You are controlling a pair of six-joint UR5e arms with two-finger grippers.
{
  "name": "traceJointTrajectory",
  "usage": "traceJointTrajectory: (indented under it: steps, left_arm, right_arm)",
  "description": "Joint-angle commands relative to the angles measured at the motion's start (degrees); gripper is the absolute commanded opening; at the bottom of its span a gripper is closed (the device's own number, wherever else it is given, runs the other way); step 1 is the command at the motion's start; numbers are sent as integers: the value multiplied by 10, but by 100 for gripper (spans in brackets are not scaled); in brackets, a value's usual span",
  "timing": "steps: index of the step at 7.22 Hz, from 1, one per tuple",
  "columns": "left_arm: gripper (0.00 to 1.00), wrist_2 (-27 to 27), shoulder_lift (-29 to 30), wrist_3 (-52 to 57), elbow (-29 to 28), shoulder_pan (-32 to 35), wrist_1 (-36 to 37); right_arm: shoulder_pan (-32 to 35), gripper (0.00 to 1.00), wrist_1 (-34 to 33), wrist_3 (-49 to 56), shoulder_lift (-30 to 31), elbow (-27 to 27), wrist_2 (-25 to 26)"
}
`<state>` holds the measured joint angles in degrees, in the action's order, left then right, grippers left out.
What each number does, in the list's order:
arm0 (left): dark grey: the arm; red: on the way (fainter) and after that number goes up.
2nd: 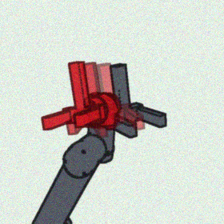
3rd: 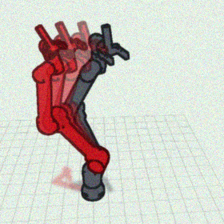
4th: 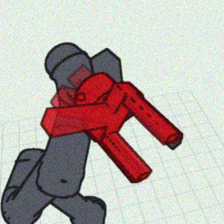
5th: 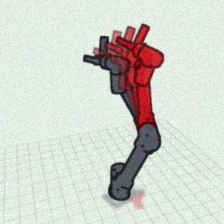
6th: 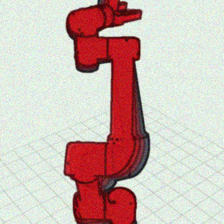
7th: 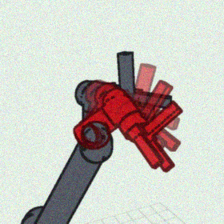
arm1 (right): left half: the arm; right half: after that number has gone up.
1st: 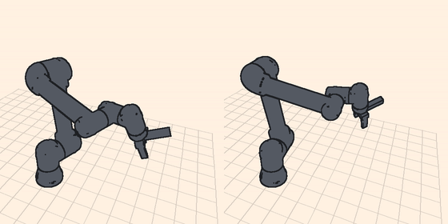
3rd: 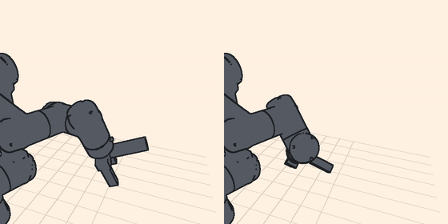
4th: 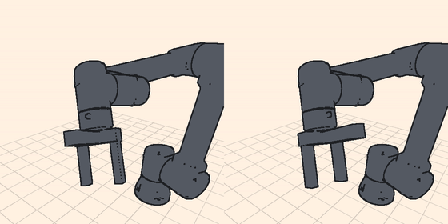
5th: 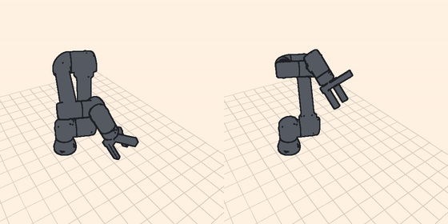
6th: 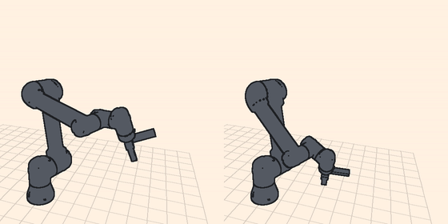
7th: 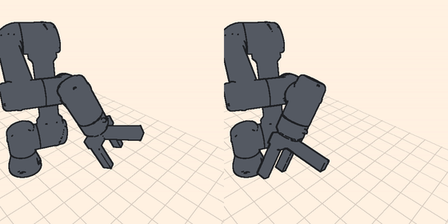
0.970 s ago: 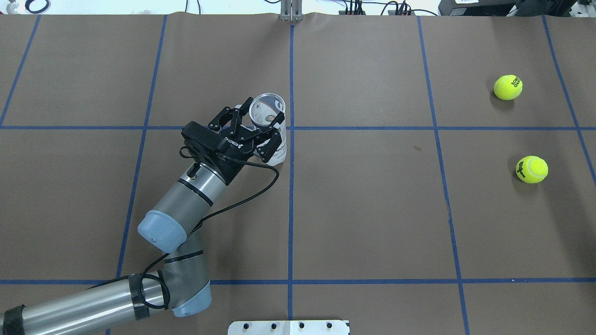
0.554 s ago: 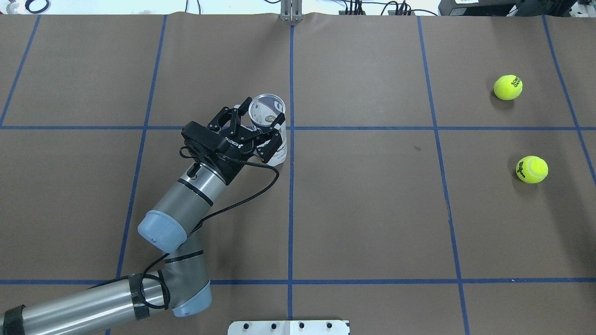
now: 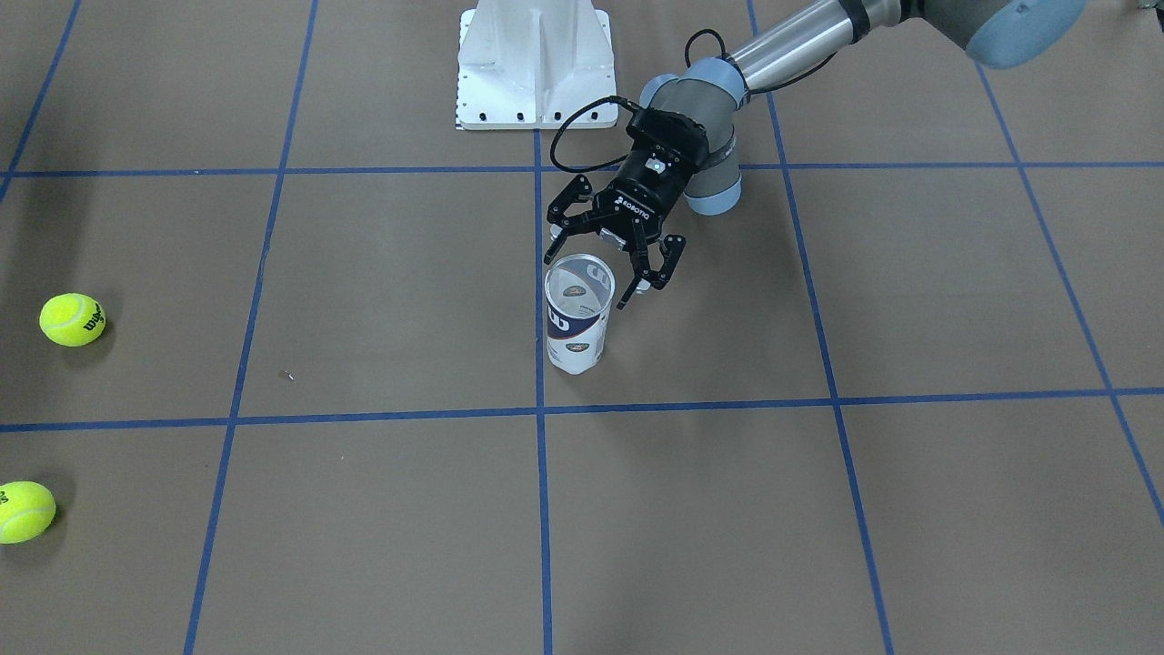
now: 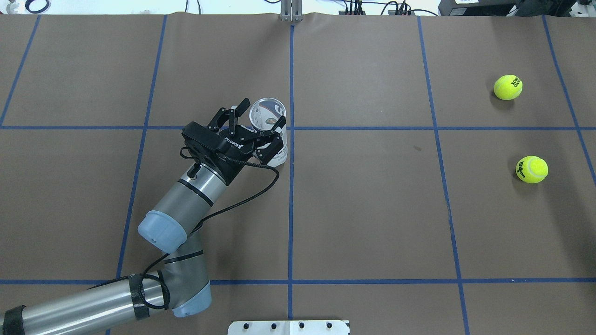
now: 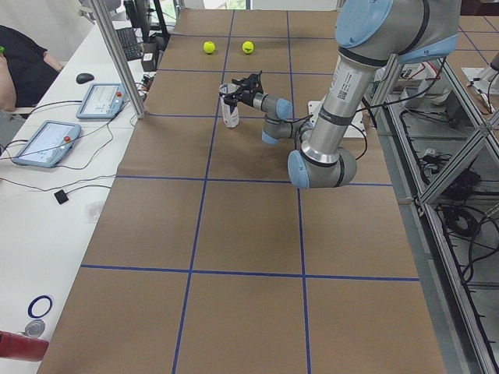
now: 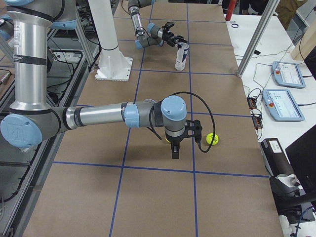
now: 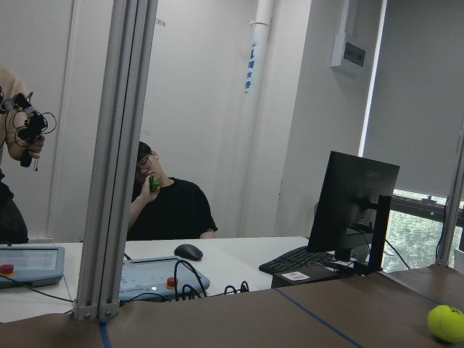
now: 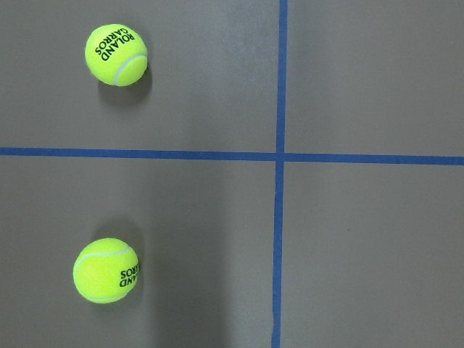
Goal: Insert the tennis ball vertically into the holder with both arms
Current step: 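Lower the upright can onto the table with the left gripper, then open the left gripper and draw it back from the standing can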
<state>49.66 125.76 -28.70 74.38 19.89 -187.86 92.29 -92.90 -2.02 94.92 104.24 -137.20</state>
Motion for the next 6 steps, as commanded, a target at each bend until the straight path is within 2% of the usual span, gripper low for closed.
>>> traceJointTrajectory:
  steps: [1, 4, 5, 6]
  left_arm:
    - [99, 1, 3, -1, 3, 0, 0]
    - [99, 16, 1, 4, 31, 12, 9]
    - [99, 47, -1, 5, 61, 27, 28]
    - [99, 84, -33, 4, 113, 40, 63]
  right_arm:
    - [0, 99, 0, 0, 0, 0, 0]
    - [0, 99, 0, 0, -2, 0, -1]
    - [0, 99, 0, 0, -3, 0, -1]
    - [0, 99, 0, 0, -3, 0, -1]
